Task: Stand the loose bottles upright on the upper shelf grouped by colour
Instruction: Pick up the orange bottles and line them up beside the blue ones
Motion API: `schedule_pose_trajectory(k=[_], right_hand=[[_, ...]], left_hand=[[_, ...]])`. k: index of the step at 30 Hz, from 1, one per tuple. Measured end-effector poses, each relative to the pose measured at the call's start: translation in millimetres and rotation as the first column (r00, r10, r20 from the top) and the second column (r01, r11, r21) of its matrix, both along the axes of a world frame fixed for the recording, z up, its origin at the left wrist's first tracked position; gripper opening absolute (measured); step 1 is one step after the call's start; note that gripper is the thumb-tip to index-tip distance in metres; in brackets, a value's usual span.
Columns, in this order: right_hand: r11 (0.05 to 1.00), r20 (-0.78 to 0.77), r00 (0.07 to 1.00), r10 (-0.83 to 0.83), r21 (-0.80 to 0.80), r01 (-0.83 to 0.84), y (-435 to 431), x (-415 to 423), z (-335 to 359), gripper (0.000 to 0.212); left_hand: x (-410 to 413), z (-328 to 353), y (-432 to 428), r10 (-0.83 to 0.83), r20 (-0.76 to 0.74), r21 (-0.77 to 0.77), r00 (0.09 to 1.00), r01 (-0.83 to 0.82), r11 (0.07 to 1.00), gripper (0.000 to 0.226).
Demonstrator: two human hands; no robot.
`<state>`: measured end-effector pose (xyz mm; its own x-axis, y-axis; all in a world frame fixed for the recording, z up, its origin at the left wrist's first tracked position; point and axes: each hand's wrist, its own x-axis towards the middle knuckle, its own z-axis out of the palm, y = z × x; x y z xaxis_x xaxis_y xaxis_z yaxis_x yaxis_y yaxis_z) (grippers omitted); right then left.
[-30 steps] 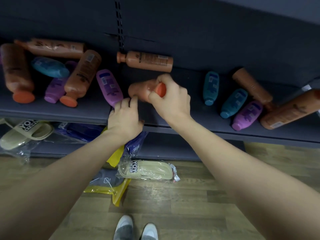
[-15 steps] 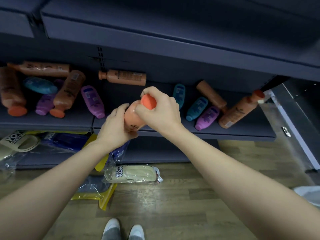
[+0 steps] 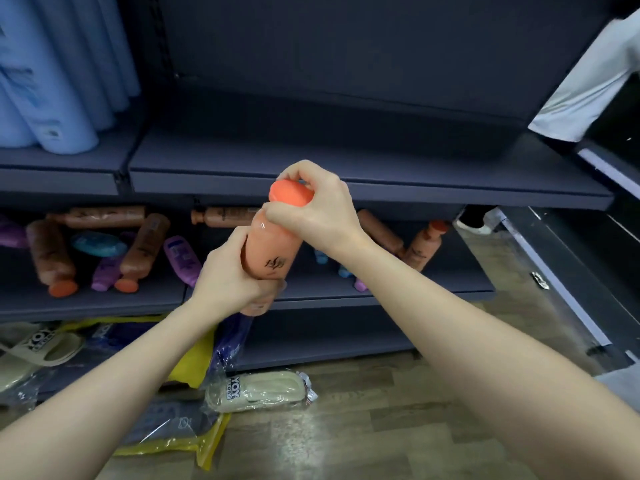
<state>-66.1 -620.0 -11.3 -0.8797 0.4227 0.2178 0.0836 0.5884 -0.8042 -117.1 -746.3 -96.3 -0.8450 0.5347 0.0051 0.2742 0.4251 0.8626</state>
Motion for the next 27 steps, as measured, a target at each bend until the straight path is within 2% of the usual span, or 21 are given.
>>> schedule_pose_trajectory(k=[3,7,10,15,18,23,25,27], right_hand=[[0.999,-0.052,0.999,0.010,-0.034,-0.011,3,4,29,0.026],[0.996,-0.073,0.996,0.055,-0.060,-0.059,8,12,59,0.039],[0.995,-0.078,0.995,0.065,-0.065,-0.070,16,20,72,0.041],[0.995,0.006,1.000,0.025,-0.100,-0.024,24,29,69,0.032],[0.995,0.111,0.993,0.039,-0.099,-0.028,19,31,56,0.030],[0.967,0.301,0.923,0.241,-0.154,-0.202,-3,36,30,0.055],[0.957,0.276,0.922,0.271,-0.177,-0.228,-18,35,25,0.065],[0.962,0.201,0.956,0.213,-0.215,-0.169,-31,31,24,0.071]], left_hand=[[2,30,1,-0.006,-0.050,0.023,0.999,0.007,1.000,0.063],[3,59,2,-0.006,-0.102,0.060,0.995,0.012,0.998,0.055],[4,73,1,-0.004,-0.106,0.093,0.994,0.014,0.996,0.052],[5,90,-6,0.002,-0.080,0.145,0.997,0.009,0.989,0.053],[5,99,-9,0.027,-0.055,0.174,0.998,-0.017,0.985,0.051],[2,119,-11,0.050,-0.076,0.199,0.996,-0.034,0.979,0.051],[1,125,-11,0.055,-0.097,0.194,0.994,-0.036,0.980,0.051],[0,130,-11,0.062,-0.109,0.192,0.992,-0.040,0.981,0.049]])
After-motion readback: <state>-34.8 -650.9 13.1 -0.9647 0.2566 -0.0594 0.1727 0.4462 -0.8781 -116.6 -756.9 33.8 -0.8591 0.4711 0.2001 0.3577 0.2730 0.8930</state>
